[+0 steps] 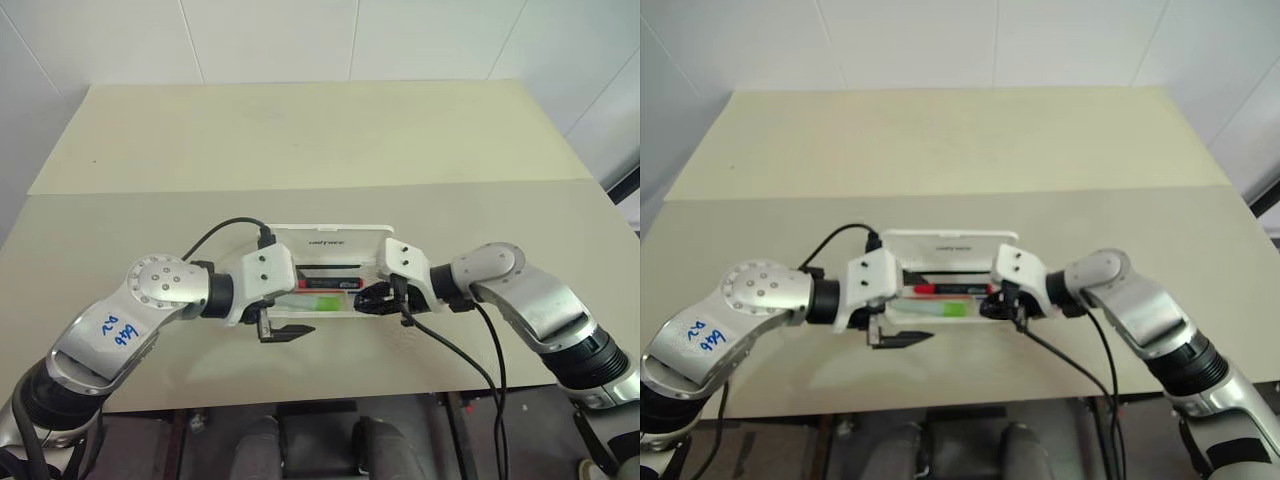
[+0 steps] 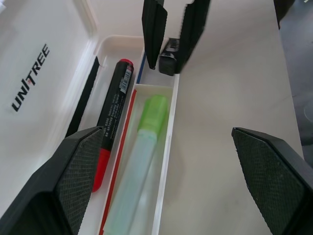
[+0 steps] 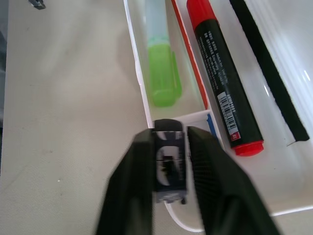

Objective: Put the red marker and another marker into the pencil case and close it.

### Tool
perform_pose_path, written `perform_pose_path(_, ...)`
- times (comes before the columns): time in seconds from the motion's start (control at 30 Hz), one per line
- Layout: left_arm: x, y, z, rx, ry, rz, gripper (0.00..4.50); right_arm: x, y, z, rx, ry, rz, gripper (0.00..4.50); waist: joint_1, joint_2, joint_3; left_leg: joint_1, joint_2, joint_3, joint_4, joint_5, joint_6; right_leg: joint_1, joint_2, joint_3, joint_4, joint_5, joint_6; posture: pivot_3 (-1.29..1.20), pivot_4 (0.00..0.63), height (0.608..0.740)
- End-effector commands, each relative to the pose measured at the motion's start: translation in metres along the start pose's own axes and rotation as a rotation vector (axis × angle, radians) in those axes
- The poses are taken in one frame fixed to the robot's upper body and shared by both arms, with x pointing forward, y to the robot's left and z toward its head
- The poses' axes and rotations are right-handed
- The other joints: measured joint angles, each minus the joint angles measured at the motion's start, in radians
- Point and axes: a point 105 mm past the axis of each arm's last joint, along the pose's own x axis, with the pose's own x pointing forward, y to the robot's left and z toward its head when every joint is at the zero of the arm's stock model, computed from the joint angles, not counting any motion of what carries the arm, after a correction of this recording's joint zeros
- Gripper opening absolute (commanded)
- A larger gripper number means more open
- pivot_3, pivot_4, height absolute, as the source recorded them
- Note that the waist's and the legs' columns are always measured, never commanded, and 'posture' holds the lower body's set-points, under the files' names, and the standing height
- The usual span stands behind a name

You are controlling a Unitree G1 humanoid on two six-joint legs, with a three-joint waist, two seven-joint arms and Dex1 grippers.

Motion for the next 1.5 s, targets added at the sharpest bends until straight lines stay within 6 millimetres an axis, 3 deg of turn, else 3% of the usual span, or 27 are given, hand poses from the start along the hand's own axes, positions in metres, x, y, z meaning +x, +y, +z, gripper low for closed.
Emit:
perform_pose_path(0.03,-0.004,-0.001,0.016,0.048,-0.054,0.005,4.50,-0.002,-0.002,0.009,-0.042,-0.014,-0.003,2.44,0.000,0.000,0.000,0.000,0.000,0.000,0.000,0.000,0.000,0.000,0.000,0.000,0.000,0.000,0.000,0.00,0.150,0.740)
perform_pose_path(0.23,-0.008,-0.004,0.021,0.052,-0.084,-0.016,4.50,-0.008,-0.001,0.012,-0.045,-0.021,0.002,4.49,0.000,0.000,0.000,0.000,0.000,0.000,0.000,0.000,0.000,0.000,0.000,0.000,0.000,0.000,0.000,0.00,0.150,0.740)
perform_pose_path(0.3,-0.017,-0.003,0.030,0.062,-0.135,-0.009,4.50,-0.018,0.006,0.011,-0.033,-0.035,0.031,4.49,0.001,0.000,0.000,0.000,0.000,0.000,0.000,0.000,0.000,0.000,0.000,0.000,0.000,0.000,0.000,0.00,0.150,0.740)
perform_pose_path(0.43,-0.067,0.022,0.057,0.019,-0.307,0.113,4.50,-0.072,0.026,0.008,0.105,-0.184,0.102,4.49,0.018,0.000,0.000,-0.001,0.000,-0.002,0.000,0.000,0.000,0.000,0.000,-0.002,0.000,0.000,0.000,0.00,0.150,0.740)
perform_pose_path(0.53,-0.103,0.045,0.065,0.001,-0.354,0.202,4.50,-0.116,0.006,0.001,0.151,-0.272,-0.052,4.49,0.017,0.000,0.000,0.000,0.000,-0.001,0.001,0.000,0.001,0.001,0.000,-0.001,-0.001,0.000,0.000,0.00,0.150,0.740)
perform_pose_path(0.63,-0.117,0.072,0.061,0.004,-0.325,0.257,4.50,-0.134,-0.002,0.006,0.124,-0.324,-0.118,4.49,0.013,-0.001,0.000,0.003,0.000,0.000,0.001,0.000,0.001,0.003,0.000,-0.001,0.001,0.000,-0.001,0.00,0.150,0.740)
perform_pose_path(0.73,-0.110,0.096,0.051,0.005,-0.287,0.243,4.50,-0.134,0.000,0.027,0.071,-0.398,-0.089,4.49,0.007,0.000,0.000,0.005,0.000,0.001,0.000,0.000,0.000,0.002,0.000,0.000,0.002,0.000,-0.001,0.00,0.150,0.740)
perform_pose_path(0.83,-0.090,0.126,0.040,-0.017,-0.260,0.221,3.87,-0.131,0.010,0.046,0.022,-0.453,-0.046,4.50,0.009,0.000,0.000,0.003,0.000,0.001,0.000,0.000,0.000,0.001,0.001,0.000,0.002,0.000,-0.001,0.00,0.150,0.740)
perform_pose_path(1.03,-0.055,0.154,0.016,-0.053,-0.201,0.151,1.82,-0.133,0.021,0.070,-0.026,-0.527,-0.043,4.50,0.022,-0.001,0.000,-0.001,0.000,0.002,0.001,0.000,0.001,-0.001,0.001,-0.001,0.003,0.000,0.000,0.00,0.150,0.740)
perform_pose_path(1.2,-0.029,0.147,0.006,-0.060,-0.190,0.046,0.10,-0.138,0.018,0.086,-0.047,-0.567,-0.090,4.50,0.021,-0.001,0.000,-0.001,0.001,0.002,0.001,0.000,0.001,-0.001,0.001,-0.001,0.005,0.000,0.000,0.00,0.150,0.740)
perform_pose_path(1.37,-0.021,0.128,0.009,-0.034,-0.220,-0.063,0.02,-0.140,0.016,0.086,-0.046,-0.550,-0.130,4.50,0.023,-0.001,0.000,-0.002,0.001,0.002,0.003,-0.001,0.001,-0.001,0.001,-0.001,0.005,0.000,0.000,0.00,0.150,0.740)
perform_pose_path(1.5,-0.017,0.103,-0.008,0.027,-0.116,-0.123,0.02,-0.142,0.016,0.088,-0.059,-0.551,-0.135,4.50,0.016,-0.001,0.000,-0.001,0.001,0.002,0.002,-0.001,0.001,-0.001,0.001,-0.001,0.005,0.000,0.000,0.00,0.150,0.740)
